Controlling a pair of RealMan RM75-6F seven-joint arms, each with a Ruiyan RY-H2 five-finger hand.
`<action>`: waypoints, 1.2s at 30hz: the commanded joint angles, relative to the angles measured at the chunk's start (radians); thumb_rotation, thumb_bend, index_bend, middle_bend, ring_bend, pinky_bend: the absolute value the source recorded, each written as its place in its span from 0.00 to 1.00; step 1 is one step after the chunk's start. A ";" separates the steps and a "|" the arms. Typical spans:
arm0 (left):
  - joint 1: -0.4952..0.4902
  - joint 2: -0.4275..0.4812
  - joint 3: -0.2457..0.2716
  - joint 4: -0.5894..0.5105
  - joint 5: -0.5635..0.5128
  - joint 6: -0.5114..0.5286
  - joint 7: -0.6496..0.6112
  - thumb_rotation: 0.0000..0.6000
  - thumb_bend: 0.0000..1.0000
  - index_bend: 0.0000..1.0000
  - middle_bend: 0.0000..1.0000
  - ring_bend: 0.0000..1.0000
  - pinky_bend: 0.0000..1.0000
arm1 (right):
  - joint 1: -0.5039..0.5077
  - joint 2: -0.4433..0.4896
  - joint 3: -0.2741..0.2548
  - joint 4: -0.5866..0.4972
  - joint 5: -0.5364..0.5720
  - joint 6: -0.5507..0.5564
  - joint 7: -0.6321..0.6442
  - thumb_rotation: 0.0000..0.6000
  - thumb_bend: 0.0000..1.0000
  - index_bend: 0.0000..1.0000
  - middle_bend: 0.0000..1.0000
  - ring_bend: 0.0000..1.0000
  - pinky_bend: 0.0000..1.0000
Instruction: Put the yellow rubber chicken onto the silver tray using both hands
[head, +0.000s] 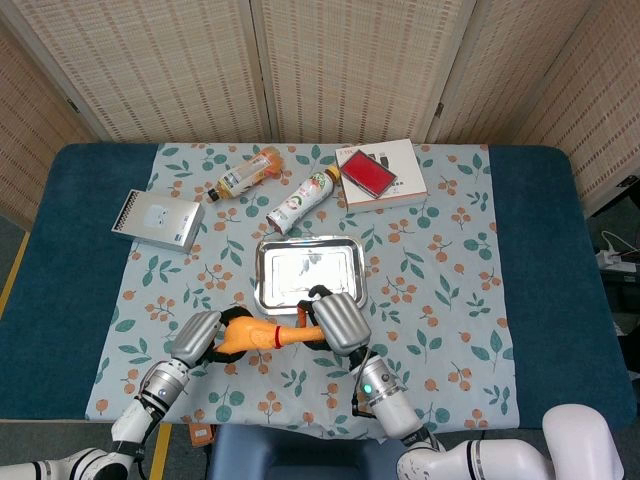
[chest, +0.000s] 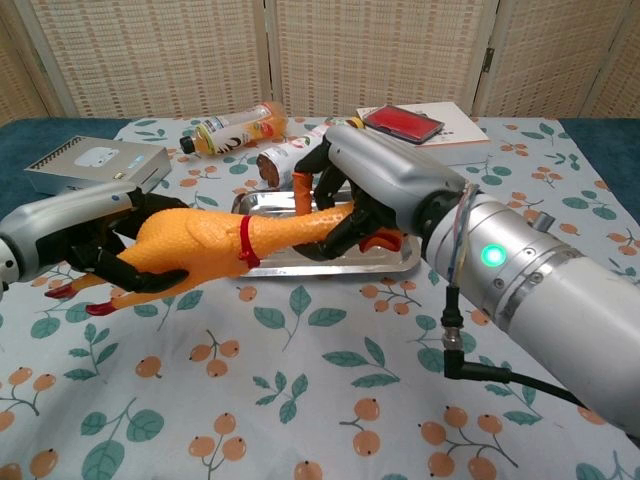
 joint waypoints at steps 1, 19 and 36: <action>0.005 -0.011 0.008 -0.007 0.008 0.015 0.025 1.00 0.81 0.87 0.82 0.92 1.00 | -0.001 0.003 -0.002 -0.009 -0.001 0.003 -0.005 1.00 0.23 0.93 0.78 0.88 1.00; -0.048 0.136 -0.006 -0.111 0.045 -0.238 -0.335 1.00 0.33 0.00 0.00 0.00 0.03 | -0.009 0.030 -0.008 -0.064 0.014 0.020 -0.054 1.00 0.24 0.93 0.78 0.88 1.00; -0.014 0.083 -0.011 -0.064 0.055 -0.124 -0.360 1.00 0.39 0.32 0.23 0.23 0.54 | -0.004 0.026 -0.005 -0.076 0.014 0.020 -0.046 1.00 0.24 0.93 0.78 0.88 1.00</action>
